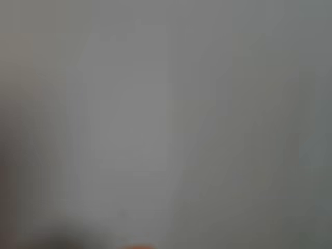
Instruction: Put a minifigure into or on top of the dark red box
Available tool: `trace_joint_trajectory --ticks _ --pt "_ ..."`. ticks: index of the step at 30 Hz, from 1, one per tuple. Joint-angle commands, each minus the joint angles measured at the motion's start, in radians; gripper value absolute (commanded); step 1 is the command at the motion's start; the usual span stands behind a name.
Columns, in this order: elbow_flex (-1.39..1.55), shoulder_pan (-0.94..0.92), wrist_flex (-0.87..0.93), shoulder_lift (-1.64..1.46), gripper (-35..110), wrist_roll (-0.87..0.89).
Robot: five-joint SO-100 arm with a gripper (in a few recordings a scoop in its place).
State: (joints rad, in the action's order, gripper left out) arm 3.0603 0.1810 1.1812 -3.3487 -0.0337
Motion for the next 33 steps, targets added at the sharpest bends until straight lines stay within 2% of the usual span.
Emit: trace_joint_trajectory --ticks 1,6,9,11,14,17,21,27,33 --pt "-0.02 0.009 0.023 -0.003 0 -0.003" --pt "-0.02 -0.023 0.023 -0.003 1 0.041" --pt "-0.018 -0.043 0.015 -0.003 9 0.025" --pt "-0.028 -0.12 0.038 -0.005 9 0.138" --pt "-0.052 -0.204 0.035 -0.005 9 0.509" --pt "-0.064 -0.198 0.018 -0.005 7 0.588" --pt "-0.133 -0.227 0.071 -0.006 16 0.716" --pt "-0.351 -0.319 0.219 -0.009 19 0.822" --pt "-0.39 -0.353 0.281 -0.009 19 0.836"
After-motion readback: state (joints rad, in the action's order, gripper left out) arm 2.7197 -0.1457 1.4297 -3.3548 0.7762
